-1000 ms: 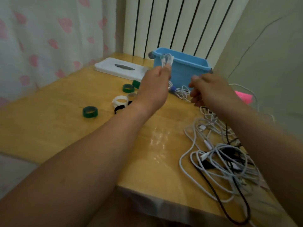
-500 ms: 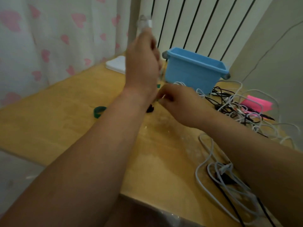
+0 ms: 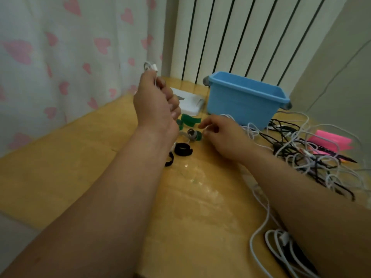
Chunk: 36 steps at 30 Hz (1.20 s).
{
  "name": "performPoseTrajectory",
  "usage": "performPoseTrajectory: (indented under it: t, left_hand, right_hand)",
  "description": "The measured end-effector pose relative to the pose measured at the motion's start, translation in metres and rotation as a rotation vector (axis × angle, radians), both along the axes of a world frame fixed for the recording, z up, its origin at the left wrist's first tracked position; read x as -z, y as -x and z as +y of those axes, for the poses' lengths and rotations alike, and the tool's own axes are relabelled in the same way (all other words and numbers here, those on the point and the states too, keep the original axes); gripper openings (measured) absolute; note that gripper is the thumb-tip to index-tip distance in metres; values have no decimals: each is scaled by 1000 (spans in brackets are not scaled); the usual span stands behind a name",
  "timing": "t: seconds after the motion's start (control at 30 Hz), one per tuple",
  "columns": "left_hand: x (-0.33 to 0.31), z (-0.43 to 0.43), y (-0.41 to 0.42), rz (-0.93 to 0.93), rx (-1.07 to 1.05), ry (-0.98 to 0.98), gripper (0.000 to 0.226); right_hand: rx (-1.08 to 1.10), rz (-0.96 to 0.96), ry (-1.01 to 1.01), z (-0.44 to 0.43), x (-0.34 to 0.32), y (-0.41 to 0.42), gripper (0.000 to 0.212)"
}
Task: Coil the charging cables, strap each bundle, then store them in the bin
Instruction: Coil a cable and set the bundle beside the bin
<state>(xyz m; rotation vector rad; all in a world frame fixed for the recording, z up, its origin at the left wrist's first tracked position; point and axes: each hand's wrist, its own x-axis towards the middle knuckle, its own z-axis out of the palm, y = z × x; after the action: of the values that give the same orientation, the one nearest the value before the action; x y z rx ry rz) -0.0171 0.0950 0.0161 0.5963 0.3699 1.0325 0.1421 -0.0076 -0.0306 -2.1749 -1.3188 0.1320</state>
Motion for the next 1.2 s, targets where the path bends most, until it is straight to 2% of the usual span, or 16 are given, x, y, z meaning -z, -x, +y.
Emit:
performPoseTrajectory:
  t: [0.1,0.2,0.33,0.47,0.63,0.7,0.77,0.87,0.93,1.07,1.2]
  left_hand:
    - [3,-5,-6,43,20,-40,32]
    - [4,-10,-10,83,36,-77,28]
    - [7,-17,-13,157,70,-129,29]
    - [9,-34,-18,322,171,-314,33]
    - [22,-61,-28,580,295,-817,20]
    - [25,-70,-31,676,305,-961,25]
    - [28,-75,-34,744,315,-1055,31]
    - [30,-79,-35,799,329,-1104,27]
    - [30,-80,-38,752,323,-1082,20]
    - [30,-83,-41,663,318,-1110,18]
    - [32,-82,-42,604,283,-1072,21]
  right_hand:
    - [-77,-158,70,7,9,2,11]
    - [-77,-181,50,4,5,1,3]
    - [-20,-169,55,-12,-16,-4,9]
    - [24,92,-2,-44,-45,-2,12]
    - [-33,593,-274,-95,-41,0,16]
    - [-49,686,-376,-108,-28,1,18]
    - [-6,639,-441,-116,-17,3,20]
    - [115,329,-404,-120,-14,13,22]
    - [144,207,-389,-120,-12,15,23]
    - [81,308,-394,-122,-8,18,17]
    - [31,281,-368,-126,-11,21,28]
